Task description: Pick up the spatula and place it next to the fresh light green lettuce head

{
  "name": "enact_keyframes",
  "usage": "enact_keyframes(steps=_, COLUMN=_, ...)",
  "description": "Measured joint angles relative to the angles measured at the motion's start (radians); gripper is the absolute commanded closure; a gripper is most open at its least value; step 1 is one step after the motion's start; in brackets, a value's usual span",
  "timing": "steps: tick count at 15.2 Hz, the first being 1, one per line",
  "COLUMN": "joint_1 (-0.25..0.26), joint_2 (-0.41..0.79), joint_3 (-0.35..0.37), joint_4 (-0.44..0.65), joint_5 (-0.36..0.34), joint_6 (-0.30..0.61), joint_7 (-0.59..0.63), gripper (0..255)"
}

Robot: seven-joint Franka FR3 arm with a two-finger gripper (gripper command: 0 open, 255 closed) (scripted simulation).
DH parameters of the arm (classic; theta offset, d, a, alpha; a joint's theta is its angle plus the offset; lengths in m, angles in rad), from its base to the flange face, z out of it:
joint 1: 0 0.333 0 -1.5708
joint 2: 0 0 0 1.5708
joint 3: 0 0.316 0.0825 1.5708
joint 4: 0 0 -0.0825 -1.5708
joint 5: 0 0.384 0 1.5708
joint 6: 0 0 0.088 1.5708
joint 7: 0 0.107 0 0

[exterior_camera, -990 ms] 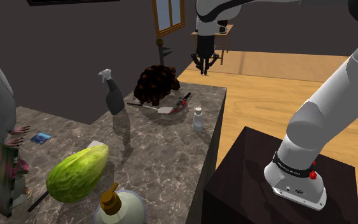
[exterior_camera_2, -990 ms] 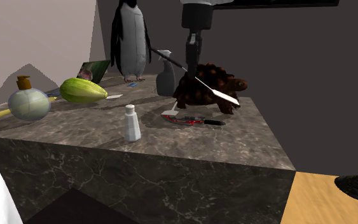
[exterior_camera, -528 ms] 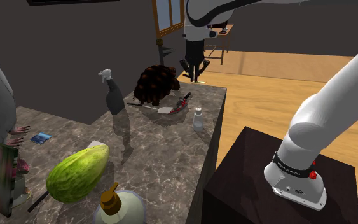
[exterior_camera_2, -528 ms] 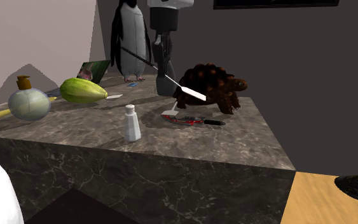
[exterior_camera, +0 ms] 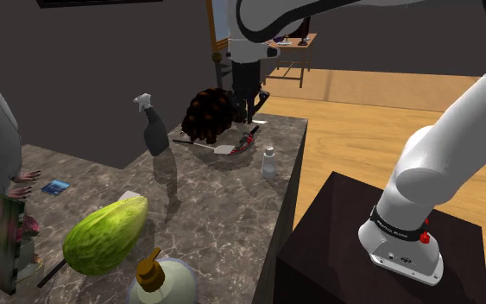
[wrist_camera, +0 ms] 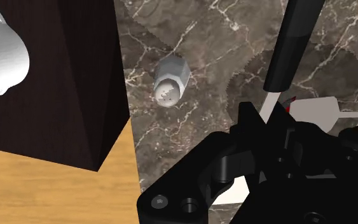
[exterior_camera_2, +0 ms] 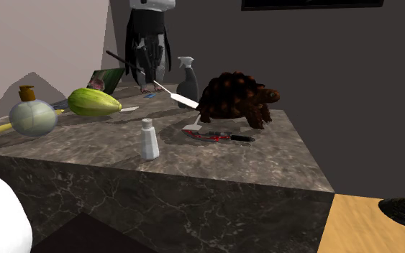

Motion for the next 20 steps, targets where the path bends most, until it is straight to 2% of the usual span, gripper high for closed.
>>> enact_keyframes(steps=10, joint_1=0.088, joint_2=0.105, joint_3=0.166, joint_4=0.111, joint_5=0.009, joint_6=0.018, joint_7=0.253, gripper=255)
enact_keyframes(steps=20, joint_1=0.183, joint_2=0.315, joint_3=0.315, joint_4=0.316, joint_5=-0.079, joint_6=0.024, joint_7=0.528, gripper=255)
